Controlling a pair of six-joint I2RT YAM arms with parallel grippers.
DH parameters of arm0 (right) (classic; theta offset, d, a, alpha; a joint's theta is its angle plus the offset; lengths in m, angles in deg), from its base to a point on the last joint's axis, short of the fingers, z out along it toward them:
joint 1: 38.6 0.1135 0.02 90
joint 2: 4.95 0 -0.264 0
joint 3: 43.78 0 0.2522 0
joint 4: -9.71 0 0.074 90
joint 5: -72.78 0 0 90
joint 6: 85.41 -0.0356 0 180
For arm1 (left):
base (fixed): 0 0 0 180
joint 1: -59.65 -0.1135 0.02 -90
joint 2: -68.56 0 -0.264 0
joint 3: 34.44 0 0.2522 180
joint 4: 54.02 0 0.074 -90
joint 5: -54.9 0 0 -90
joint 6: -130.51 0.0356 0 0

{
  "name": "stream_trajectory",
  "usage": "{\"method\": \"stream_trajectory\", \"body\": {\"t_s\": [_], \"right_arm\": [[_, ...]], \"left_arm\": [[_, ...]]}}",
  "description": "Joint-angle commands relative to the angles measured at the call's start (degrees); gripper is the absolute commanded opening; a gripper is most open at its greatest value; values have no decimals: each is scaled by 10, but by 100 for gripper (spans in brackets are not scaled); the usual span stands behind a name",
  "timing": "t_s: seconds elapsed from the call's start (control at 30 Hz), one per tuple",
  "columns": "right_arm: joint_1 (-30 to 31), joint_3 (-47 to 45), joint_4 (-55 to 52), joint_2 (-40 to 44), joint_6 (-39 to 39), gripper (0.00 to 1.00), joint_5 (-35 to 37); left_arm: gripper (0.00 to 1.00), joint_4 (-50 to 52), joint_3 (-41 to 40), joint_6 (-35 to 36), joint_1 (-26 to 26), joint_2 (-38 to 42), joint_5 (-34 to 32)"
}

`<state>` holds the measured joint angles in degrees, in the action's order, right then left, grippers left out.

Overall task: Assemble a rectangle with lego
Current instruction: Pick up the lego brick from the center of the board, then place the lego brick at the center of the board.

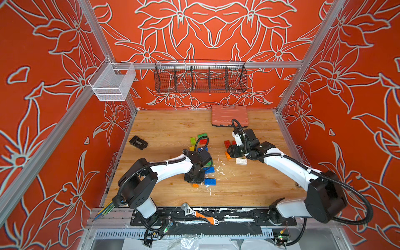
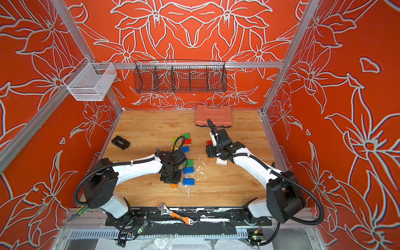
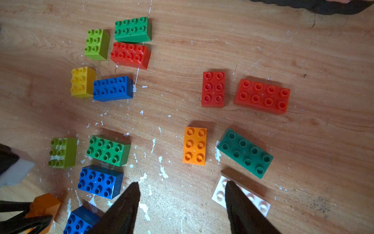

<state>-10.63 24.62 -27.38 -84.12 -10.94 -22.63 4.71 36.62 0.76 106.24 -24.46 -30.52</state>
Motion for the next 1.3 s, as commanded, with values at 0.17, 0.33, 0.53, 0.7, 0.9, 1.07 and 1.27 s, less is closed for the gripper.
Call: {"method": "stream_trajectory", "body": {"t_s": [0.17, 0.33, 0.53, 0.7, 0.9, 1.07, 1.27], "right_arm": [[26, 21, -29, 19, 10, 69, 2], [35, 16, -29, 21, 10, 69, 7], [45, 20, -26, 11, 12, 69, 6], [50, 26, -27, 1, 16, 69, 4], [56, 30, -28, -5, 17, 70, 3], [58, 30, -29, -1, 18, 71, 3], [60, 45, -43, 1, 24, 71, 3]], "left_arm": [[5, 16, -7, 26, 14, -7, 7], [5, 19, -13, 27, 17, -11, 7], [5, 19, -23, 28, 18, -11, 1], [6, 7, -32, 29, 18, -14, 7], [17, 8, -35, 34, 18, -15, 4], [55, 23, -29, 28, 18, 3, -7], [59, 76, 5, 17, 18, 29, -17]]}}
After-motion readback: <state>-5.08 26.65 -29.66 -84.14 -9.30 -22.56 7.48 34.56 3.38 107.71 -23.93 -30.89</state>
